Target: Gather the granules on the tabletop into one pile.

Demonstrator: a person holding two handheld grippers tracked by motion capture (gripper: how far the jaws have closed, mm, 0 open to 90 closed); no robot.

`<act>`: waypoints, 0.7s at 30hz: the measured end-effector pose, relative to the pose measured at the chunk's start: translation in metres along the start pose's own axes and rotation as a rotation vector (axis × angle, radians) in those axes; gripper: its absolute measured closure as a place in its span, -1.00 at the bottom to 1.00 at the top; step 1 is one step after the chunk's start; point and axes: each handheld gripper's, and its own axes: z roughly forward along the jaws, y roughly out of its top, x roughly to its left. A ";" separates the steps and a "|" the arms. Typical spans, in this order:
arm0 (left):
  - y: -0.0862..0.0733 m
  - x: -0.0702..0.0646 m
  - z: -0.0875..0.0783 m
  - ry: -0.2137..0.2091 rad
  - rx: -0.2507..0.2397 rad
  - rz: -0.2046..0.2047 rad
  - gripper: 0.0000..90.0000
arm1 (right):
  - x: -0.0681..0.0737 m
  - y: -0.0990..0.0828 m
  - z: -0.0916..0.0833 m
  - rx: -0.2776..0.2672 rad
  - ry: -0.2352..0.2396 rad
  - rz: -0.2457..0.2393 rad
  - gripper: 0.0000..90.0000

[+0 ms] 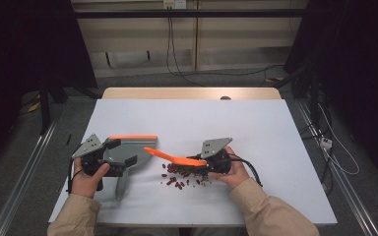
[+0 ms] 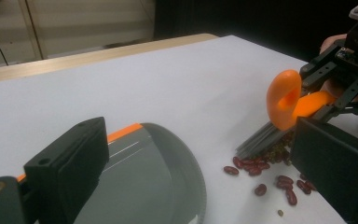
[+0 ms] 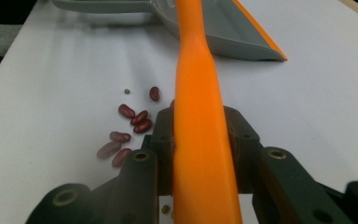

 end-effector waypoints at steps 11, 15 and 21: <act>0.000 0.001 0.001 0.000 0.001 -0.003 -0.90 | -0.011 0.000 -0.004 -0.072 -0.054 0.070 0.56; 0.000 0.001 0.001 0.000 -0.001 -0.007 -0.90 | -0.020 0.006 -0.002 -0.084 -0.062 0.066 0.56; -0.001 0.002 0.000 0.006 -0.001 -0.013 -0.90 | -0.035 0.014 0.022 -0.051 -0.073 0.012 0.56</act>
